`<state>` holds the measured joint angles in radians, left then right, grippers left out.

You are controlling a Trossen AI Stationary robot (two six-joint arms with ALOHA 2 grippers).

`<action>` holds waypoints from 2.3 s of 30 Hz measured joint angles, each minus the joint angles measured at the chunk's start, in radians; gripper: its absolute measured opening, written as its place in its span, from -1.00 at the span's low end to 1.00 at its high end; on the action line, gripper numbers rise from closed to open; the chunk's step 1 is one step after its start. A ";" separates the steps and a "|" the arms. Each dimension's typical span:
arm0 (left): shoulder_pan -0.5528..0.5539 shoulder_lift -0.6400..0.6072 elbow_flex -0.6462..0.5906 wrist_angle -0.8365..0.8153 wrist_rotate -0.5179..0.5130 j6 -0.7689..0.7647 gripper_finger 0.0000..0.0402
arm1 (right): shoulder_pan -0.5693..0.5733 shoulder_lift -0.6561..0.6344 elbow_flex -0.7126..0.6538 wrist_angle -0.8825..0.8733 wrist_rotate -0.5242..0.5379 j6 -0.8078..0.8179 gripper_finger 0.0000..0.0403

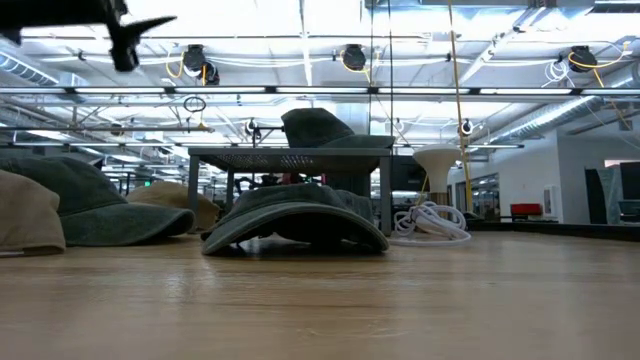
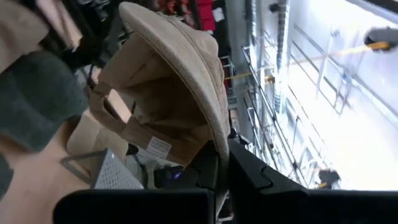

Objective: Pick & Place hat
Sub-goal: Put the right brown cap on the shelf

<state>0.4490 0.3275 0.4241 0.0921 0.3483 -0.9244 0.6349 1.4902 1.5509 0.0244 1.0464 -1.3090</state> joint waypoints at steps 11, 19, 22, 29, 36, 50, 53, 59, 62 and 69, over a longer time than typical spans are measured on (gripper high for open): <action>-0.092 0.387 0.381 -0.156 0.091 -0.104 0.18 | 0.046 0.000 0.000 -0.176 0.003 -0.101 -0.97; -0.157 0.540 0.595 -0.449 0.104 -0.034 0.18 | 0.070 -0.012 0.000 -0.225 0.102 -0.055 -0.97; -0.192 0.568 0.646 -0.533 0.089 -0.028 0.18 | 0.075 -0.020 0.000 -0.230 0.105 -0.042 -0.97; -0.283 0.615 0.703 -0.536 0.002 -0.081 0.18 | 0.075 -0.026 0.000 -0.233 0.101 -0.045 -0.97; -0.352 0.690 0.717 -0.536 -0.011 -0.132 0.18 | 0.074 -0.026 0.000 -0.232 0.081 -0.058 -0.97; -0.426 0.752 0.717 -0.376 0.026 -0.200 0.18 | 0.074 -0.026 0.000 -0.232 0.075 -0.057 -0.97; -0.426 0.753 0.717 -0.380 0.026 -0.245 0.09 | 0.074 -0.026 0.000 -0.232 0.075 -0.057 -0.97; -0.426 0.753 0.717 -0.380 0.071 -0.283 -0.56 | 0.074 -0.026 0.000 -0.232 0.075 -0.057 -0.97; -0.426 0.752 0.717 -0.369 0.072 -0.271 -0.89 | 0.074 -0.026 0.000 -0.232 0.075 -0.057 -0.96; -0.416 0.744 0.716 -0.147 0.104 -0.258 -0.87 | 0.072 -0.026 0.000 -0.254 0.076 0.019 -0.93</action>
<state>0.0328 1.0710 1.1404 -0.0552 0.4527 -1.1827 0.7071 1.4643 1.5505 -0.2293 1.1229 -1.2903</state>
